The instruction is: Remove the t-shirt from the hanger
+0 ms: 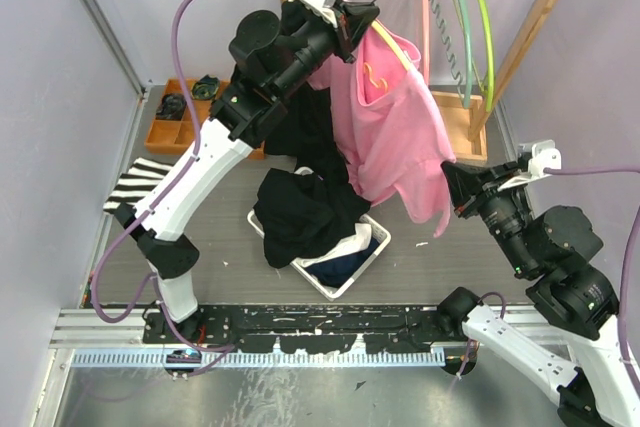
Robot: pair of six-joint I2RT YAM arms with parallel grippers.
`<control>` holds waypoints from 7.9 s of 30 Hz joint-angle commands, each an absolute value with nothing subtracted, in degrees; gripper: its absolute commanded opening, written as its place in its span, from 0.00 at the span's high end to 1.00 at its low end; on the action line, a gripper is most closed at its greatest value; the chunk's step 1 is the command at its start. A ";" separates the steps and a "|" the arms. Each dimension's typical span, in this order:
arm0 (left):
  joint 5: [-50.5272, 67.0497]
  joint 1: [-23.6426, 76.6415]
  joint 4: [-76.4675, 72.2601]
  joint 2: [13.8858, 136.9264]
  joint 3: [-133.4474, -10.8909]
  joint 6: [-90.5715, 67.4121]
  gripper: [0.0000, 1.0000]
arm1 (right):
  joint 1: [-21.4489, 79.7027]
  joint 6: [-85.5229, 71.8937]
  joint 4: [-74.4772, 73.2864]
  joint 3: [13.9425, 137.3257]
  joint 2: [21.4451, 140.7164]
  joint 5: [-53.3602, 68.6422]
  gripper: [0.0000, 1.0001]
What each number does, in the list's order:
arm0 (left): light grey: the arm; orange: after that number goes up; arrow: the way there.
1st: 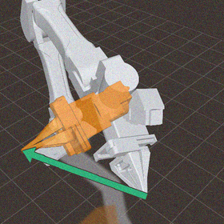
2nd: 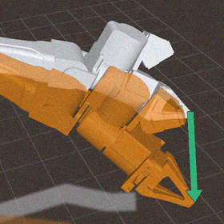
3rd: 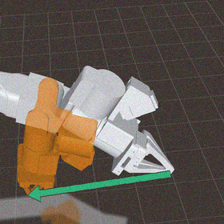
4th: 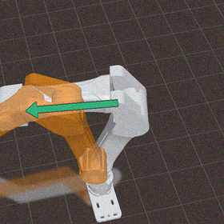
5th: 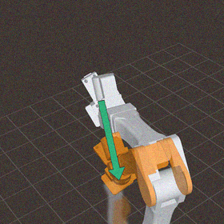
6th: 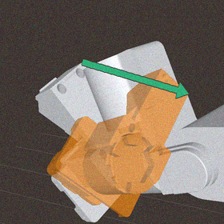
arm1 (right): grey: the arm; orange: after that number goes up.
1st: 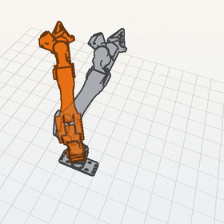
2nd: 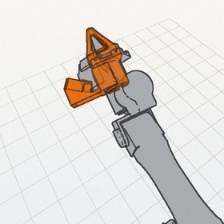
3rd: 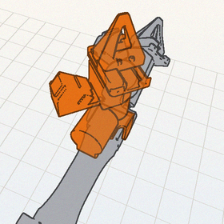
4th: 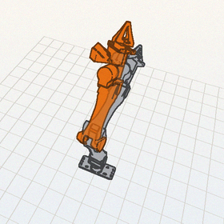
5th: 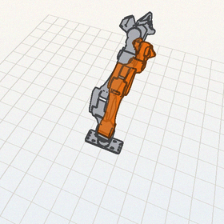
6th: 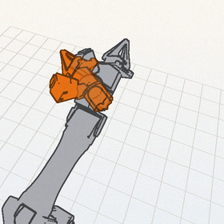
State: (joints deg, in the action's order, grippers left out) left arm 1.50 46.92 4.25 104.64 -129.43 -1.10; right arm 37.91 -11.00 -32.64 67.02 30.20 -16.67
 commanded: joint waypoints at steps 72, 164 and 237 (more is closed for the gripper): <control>0.35 46.29 6.81 103.98 -138.15 -6.92 1.00 | 37.97 -17.16 -28.15 50.02 17.08 -17.98 0.99; -8.88 64.07 7.12 99.74 -118.42 10.77 1.00 | 37.95 -11.31 -29.53 68.19 36.83 -18.43 0.88; -25.21 63.32 -4.70 95.87 -103.41 16.19 1.00 | 37.90 -9.60 -27.70 71.48 30.18 -13.71 0.99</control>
